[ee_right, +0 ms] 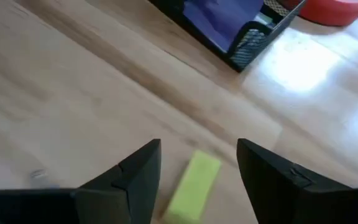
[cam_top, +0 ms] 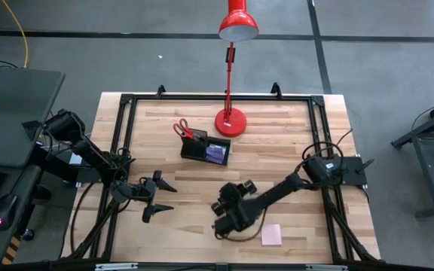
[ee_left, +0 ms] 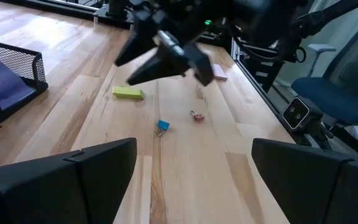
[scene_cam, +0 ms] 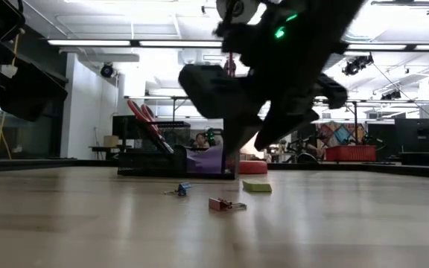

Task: Pick and place office supplies into organizer
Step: Put the yellow eraser into the desk organizer

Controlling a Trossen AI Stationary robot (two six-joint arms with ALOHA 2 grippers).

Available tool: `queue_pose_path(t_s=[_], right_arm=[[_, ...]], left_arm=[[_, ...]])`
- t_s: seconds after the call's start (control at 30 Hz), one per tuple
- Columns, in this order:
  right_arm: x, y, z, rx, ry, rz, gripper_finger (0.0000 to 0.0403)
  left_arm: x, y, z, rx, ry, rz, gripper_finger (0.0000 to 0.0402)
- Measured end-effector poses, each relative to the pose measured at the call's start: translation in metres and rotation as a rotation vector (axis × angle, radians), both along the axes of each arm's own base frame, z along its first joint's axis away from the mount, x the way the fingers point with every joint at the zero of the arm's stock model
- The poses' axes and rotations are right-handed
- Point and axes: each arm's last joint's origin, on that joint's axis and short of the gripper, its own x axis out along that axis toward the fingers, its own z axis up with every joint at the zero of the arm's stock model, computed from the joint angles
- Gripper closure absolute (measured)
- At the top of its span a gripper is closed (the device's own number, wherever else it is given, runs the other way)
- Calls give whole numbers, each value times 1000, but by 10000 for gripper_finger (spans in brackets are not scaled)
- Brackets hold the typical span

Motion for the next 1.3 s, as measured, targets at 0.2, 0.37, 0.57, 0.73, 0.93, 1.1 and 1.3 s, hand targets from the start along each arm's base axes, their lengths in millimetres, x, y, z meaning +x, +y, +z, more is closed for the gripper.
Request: queue_pose_path(t_s=[0.2,0.37,0.57,0.73,0.93,1.1,1.3], right_arm=[[-17,13,-16,-9,-104,-62,189],[-22,10,-31,18,-123,-83,189],[-23,4,-47,49,-175,-84,189],[-26,2,-53,48,-200,-86,195],[-29,3,-55,44,-201,-93,257],[-29,3,-55,12,-212,-84,365],[-26,3,-52,-30,-206,-50,384]], left_arm=[[0,0,0,0,0,1,89],[0,0,0,2,-1,2,89],[0,0,0,13,-4,14,89],[0,1,0,13,-3,14,89],[0,0,0,13,-3,14,89],[0,0,0,13,-3,14,89],[0,0,0,13,-3,14,89]])
